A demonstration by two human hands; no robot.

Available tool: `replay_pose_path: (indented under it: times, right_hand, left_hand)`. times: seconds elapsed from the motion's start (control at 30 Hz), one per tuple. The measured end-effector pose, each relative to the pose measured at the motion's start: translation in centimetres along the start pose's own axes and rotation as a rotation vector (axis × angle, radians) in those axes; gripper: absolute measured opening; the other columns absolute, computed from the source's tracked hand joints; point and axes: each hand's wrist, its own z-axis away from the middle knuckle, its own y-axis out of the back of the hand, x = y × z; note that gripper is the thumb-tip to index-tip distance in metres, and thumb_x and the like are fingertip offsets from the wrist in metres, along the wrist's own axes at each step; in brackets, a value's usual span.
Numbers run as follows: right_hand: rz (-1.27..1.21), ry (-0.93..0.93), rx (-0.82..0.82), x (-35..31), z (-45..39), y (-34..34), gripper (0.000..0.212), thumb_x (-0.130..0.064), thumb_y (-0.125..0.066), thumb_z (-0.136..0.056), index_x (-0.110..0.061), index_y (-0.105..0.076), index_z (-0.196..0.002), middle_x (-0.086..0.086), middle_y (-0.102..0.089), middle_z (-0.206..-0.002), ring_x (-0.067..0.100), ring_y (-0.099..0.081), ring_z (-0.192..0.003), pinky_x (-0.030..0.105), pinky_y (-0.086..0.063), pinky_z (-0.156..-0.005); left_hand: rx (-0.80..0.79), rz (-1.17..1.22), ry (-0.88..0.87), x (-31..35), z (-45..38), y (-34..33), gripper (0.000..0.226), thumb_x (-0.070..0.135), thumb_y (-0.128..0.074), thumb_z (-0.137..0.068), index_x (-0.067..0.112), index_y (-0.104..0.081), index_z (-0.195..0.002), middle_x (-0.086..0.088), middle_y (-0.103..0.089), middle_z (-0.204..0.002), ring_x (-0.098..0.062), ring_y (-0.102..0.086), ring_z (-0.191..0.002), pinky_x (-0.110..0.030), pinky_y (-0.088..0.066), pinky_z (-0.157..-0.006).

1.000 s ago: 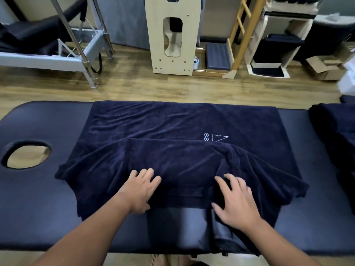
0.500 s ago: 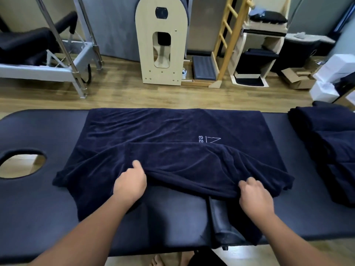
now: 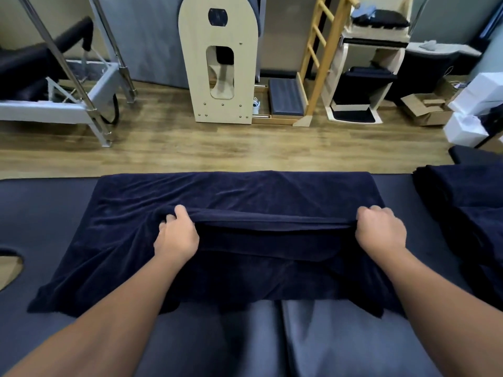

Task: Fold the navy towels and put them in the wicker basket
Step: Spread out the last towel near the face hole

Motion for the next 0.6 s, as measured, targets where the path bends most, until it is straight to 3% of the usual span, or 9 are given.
replay_pose_path:
  times: [0.07, 0.17, 0.23, 0.3, 0.37, 0.43, 0.53, 0.6]
  right_hand:
    - [0.018, 0.042, 0.028, -0.4, -3.9, 0.3, 0.015, -0.005, -0.056, -0.082, -0.014, -0.063, -0.092, 0.003, -0.053, -0.081, 0.028, -0.051, -0.081, 0.034, -0.034, -0.064]
    - [-0.025, 0.023, 0.098, -1.3, -10.2, 0.6, 0.017, -0.006, -0.056, -0.084, -0.012, -0.065, -0.097, 0.010, -0.063, -0.094, 0.035, -0.057, -0.093, 0.037, -0.035, -0.070]
    - [-0.132, -0.037, 0.185, -2.4, -14.0, 0.8, 0.018, -0.007, -0.059, -0.083, -0.009, -0.066, -0.099, 0.016, -0.062, -0.099, 0.038, -0.055, -0.096, 0.041, -0.037, -0.074]
    - [-0.229, -0.092, 0.236, -4.1, -15.9, 0.5, 0.019, -0.013, -0.066, -0.084, -0.008, -0.065, -0.102, 0.019, -0.057, -0.104, 0.040, -0.051, -0.099, 0.045, -0.039, -0.077]
    - [-0.260, -0.088, 0.200, -5.8, -15.9, -0.4, 0.031, -0.031, -0.070, -0.087, -0.010, -0.062, -0.108, 0.020, -0.054, -0.111, 0.040, -0.049, -0.104, 0.047, -0.042, -0.081]
    - [-0.245, -0.026, 0.078, -7.3, -13.9, -2.1, 0.042, -0.045, -0.065, -0.089, -0.013, -0.061, -0.115, 0.017, -0.055, -0.118, 0.039, -0.050, -0.110, 0.049, -0.044, -0.086]
    - [-0.216, 0.112, -0.040, -8.3, -9.0, -5.7, 0.043, -0.051, -0.058, -0.091, -0.021, -0.058, -0.121, 0.008, -0.054, -0.124, 0.032, -0.049, -0.113, 0.049, -0.046, -0.086]
    - [-0.230, 0.183, -0.022, -8.2, -5.3, -7.6, 0.043, -0.047, -0.061, -0.090, -0.020, -0.059, -0.123, 0.007, -0.054, -0.126, 0.033, -0.051, -0.111, 0.050, -0.047, -0.085]
  left_hand:
    - [0.009, -0.035, 0.016, 1.3, -2.9, 0.0, 0.016, 0.024, -0.041, -0.104, 0.018, -0.032, -0.116, -0.016, -0.047, -0.132, -0.039, -0.039, -0.129, -0.065, -0.043, -0.092]
    - [0.071, -0.044, 0.003, 3.1, -7.1, 0.6, 0.027, 0.030, -0.038, -0.106, 0.025, -0.032, -0.132, -0.014, -0.035, -0.151, -0.037, -0.022, -0.145, -0.072, -0.031, -0.102]
    - [0.059, 0.013, 0.032, 4.2, -9.0, 0.6, 0.058, 0.037, -0.044, -0.105, 0.031, -0.012, -0.153, -0.011, -0.012, -0.165, -0.034, -0.007, -0.153, -0.071, -0.024, -0.110]
    - [0.010, 0.015, 0.035, 5.1, -9.1, 0.2, 0.094, 0.041, -0.058, -0.098, 0.036, 0.015, -0.156, -0.009, 0.006, -0.169, -0.032, 0.003, -0.155, -0.066, -0.021, -0.115]
    - [-0.054, -0.087, -0.021, 5.9, -8.0, -1.1, 0.113, 0.044, -0.068, -0.092, 0.038, 0.027, -0.153, -0.012, 0.019, -0.167, -0.034, 0.006, -0.155, -0.062, -0.019, -0.119]
    - [-0.140, -0.227, -0.167, 6.9, -5.9, -2.9, 0.114, 0.052, -0.067, -0.090, 0.036, 0.025, -0.155, -0.015, 0.022, -0.166, -0.033, 0.007, -0.155, -0.062, -0.017, -0.121]
    - [-0.382, -0.328, -0.371, 8.6, -2.7, -6.0, 0.109, 0.075, -0.062, -0.080, 0.048, 0.013, -0.155, -0.003, 0.022, -0.167, -0.032, 0.015, -0.154, -0.073, -0.012, -0.115]
    - [-0.497, -0.375, -0.373, 9.0, -1.4, -7.6, 0.120, 0.083, -0.064, -0.070, 0.056, 0.022, -0.149, -0.002, 0.038, -0.160, -0.040, 0.028, -0.149, -0.079, -0.009, -0.109]
